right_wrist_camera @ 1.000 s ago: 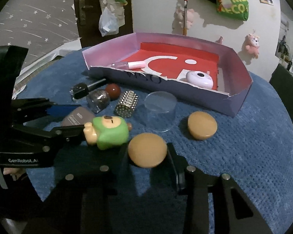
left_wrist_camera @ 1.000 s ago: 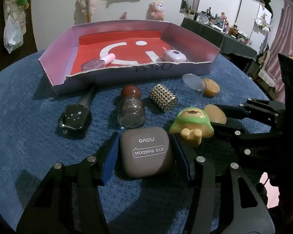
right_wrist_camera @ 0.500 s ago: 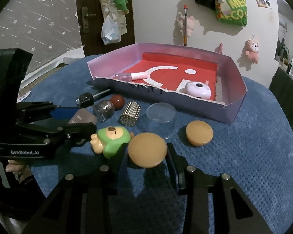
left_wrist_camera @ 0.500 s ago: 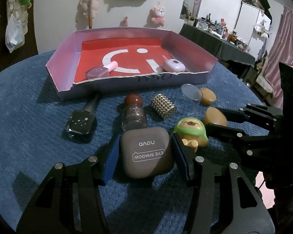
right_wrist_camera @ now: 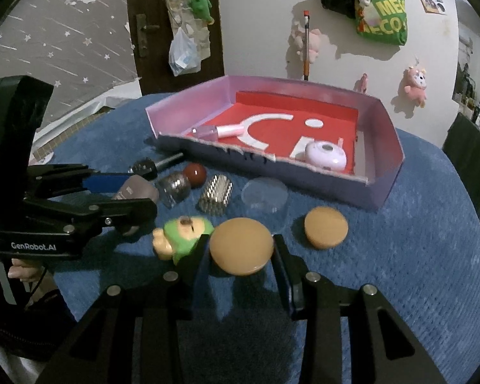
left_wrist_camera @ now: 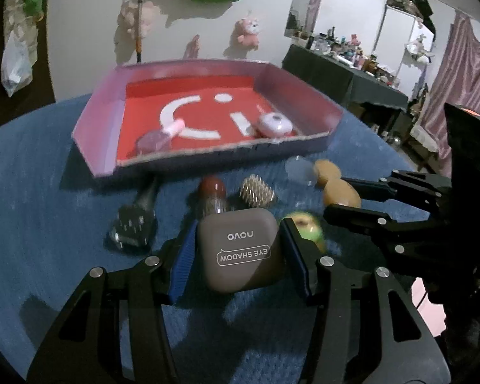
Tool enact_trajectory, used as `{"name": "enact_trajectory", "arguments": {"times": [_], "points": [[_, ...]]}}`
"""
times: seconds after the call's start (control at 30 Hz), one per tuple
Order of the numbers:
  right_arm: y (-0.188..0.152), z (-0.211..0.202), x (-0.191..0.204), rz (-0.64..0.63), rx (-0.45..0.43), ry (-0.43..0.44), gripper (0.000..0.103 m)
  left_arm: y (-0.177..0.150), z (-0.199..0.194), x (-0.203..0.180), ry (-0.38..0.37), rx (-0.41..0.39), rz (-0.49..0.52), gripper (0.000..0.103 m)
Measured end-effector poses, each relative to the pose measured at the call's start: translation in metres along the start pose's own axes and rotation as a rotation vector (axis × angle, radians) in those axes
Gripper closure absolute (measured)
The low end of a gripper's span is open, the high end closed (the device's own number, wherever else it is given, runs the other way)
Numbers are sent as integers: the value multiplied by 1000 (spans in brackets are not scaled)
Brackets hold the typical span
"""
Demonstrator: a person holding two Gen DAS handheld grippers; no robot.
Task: Organize rigid objects
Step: 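Grasp the grey eye shadow case with left tool while right tool grasps tan sponge, then lower the eye shadow case and sponge into the tray and open both tools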
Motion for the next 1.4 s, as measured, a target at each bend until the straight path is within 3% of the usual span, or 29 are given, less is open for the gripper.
{"name": "enact_trajectory", "arguments": {"times": [0.3, 0.6, 0.97, 1.4], "points": [[65, -2, -15, -83, -19, 25, 63, 67, 6, 6, -33, 19, 139, 53], [113, 45, -34, -180, 76, 86, 63, 112, 55, 19, -65, 116, 229, 53], [119, 93, -51, -294, 232, 180, 63, 114, 94, 27, -106, 225, 300, 53], [112, 108, -43, -439, 337, 184, 63, 110, 115, 32, -155, 318, 336, 53]]}}
Point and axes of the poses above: each gripper's, at about its wrist camera, not at the fingertips, and z roughly the way its jaws point, x to its left, y to its top, the point moved 7 cm from there along z, roughly the way its jaws point, and after that the axes turned 7 degrees about x, right-handed, at the moved point
